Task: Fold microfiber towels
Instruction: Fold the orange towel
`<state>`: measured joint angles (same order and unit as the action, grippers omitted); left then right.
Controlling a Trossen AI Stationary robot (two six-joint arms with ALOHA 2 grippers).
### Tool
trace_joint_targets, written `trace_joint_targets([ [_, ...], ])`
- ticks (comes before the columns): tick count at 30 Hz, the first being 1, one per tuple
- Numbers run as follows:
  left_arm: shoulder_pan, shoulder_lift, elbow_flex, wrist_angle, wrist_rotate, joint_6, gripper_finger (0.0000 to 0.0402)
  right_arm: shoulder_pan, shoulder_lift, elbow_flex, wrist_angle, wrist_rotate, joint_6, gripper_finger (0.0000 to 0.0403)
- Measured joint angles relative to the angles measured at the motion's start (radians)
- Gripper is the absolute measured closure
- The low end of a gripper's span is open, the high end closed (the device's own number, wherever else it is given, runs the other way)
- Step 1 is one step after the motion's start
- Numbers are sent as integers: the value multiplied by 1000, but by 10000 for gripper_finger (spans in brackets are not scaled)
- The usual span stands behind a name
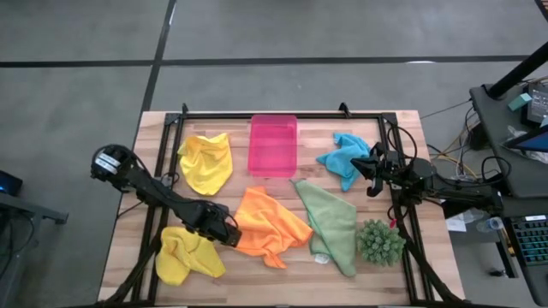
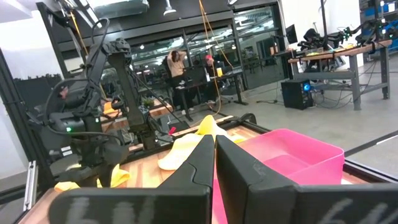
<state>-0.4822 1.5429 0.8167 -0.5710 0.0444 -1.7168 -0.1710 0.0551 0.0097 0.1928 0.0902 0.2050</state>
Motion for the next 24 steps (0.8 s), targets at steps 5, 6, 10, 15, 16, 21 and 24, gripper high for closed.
trace_joint_targets([
  [5, 10, -3, -41, 81, 4, -4, 176, 0, 0, 0, 0, 0, 0, 394],
  [6, 11, -3, -41, 81, 5, -3, 176, 0, 0, 0, 0, 0, 0, 394],
  [10, 15, 3, -41, 80, 6, -2, 193, 0, 0, 0, 0, 0, -8, 394],
  [15, 15, 66, -41, 74, 3, 7, 242, 0, 0, 0, 0, 0, -8, 394],
  [16, 15, 84, -41, 74, 6, 17, 253, 0, 0, 0, 0, 0, -8, 394],
  [21, 17, 142, -17, 72, 11, 49, 312, 0, 0, 0, 0, 0, -8, 394],
  [24, 18, 147, -15, 73, 11, 65, 352, 0, 0, 0, 0, 0, -8, 394],
])
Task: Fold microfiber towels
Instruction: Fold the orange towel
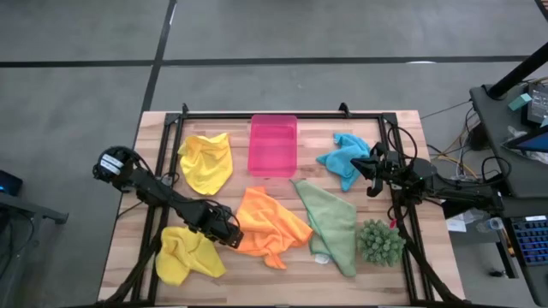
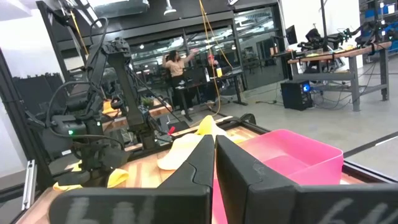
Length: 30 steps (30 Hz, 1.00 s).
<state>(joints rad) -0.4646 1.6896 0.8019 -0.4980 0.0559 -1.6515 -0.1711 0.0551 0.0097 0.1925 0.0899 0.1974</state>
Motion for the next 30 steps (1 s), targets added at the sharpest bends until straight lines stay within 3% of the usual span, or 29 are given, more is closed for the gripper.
trace_joint_targets([
  [3, 0, -24, -2, -6, -3, 34, 391, 0, 0, 0, 0, 0, 0, 394],
  [7, -1, -107, -1, -20, -30, 132, 400, 0, 0, 0, 0, 0, 0, 394],
  [12, 4, -248, 21, 17, -270, 299, 402, 0, 0, 0, 0, 0, 0, 394],
  [19, 3, -368, 19, 174, -451, 466, 401, 0, 0, 0, 0, 0, -20, 394],
  [30, 0, -269, 16, 265, -407, 489, 401, 0, 0, 0, -1, -1, -14, 394],
])
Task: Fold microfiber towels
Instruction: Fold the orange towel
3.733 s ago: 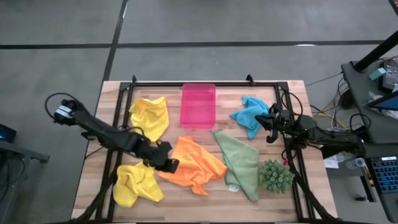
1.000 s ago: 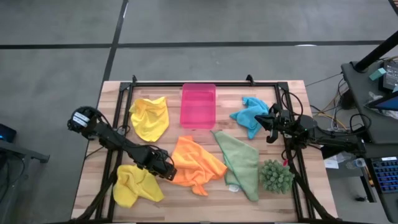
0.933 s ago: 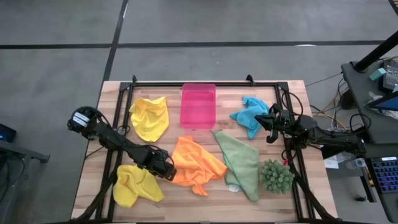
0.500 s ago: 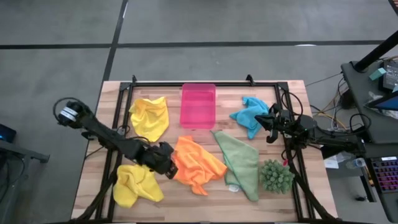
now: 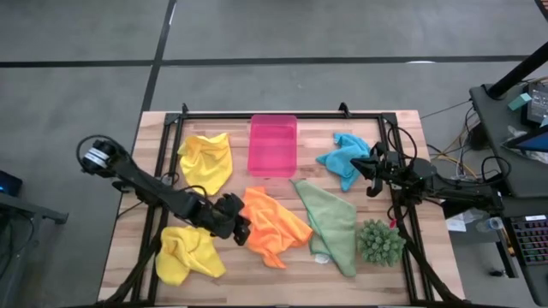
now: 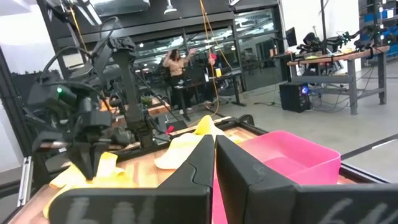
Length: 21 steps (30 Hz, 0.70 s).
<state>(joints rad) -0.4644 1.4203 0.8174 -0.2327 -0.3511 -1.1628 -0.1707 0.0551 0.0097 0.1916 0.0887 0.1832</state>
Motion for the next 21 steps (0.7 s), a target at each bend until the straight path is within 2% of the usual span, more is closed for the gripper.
trace_joint_targets([
  [6, -15, 35, 0, 150, 148, 150, 401, 1, 8, 0, 11, -158, -13, 394],
  [14, -44, 34, -2, 153, 172, 256, 401, 1, 93, 63, 45, -171, -44, 394],
  [21, -48, 34, -5, 154, 198, 281, 401, 0, 304, 205, 46, -167, -55, 394],
])
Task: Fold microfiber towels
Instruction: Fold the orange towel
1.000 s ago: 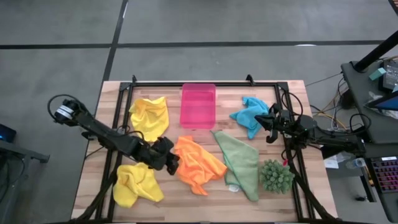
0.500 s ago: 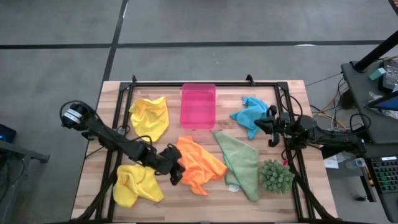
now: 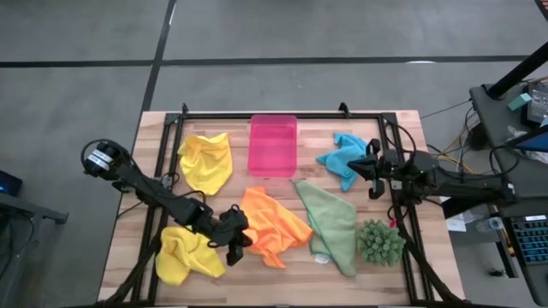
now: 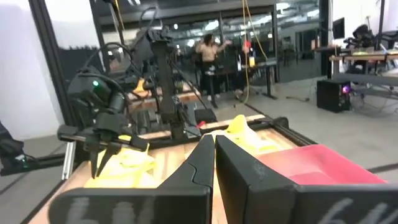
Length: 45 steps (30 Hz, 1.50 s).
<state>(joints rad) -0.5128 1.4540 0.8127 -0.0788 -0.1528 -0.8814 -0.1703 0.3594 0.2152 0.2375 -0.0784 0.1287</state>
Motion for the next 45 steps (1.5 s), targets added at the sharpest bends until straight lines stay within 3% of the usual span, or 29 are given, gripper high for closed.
trace_joint_targets([
  [7, -10, 0, 0, 0, 14, 4, 401, 0, 308, 187, -6, -6, -39, 394],
  [13, -12, -6, 1, 0, 29, 45, 401, 1, 551, 332, -46, -132, -97, 394],
  [16, -12, -30, 0, -1, 35, 80, 401, 15, 638, 400, -7, -212, -149, 394],
  [26, -11, -80, -2, -39, 35, 136, 401, 157, 849, 520, -24, -209, -186, 394],
  [45, -11, -120, -11, -89, 32, 156, 402, 510, 1028, 624, -29, 114, 34, 394],
])
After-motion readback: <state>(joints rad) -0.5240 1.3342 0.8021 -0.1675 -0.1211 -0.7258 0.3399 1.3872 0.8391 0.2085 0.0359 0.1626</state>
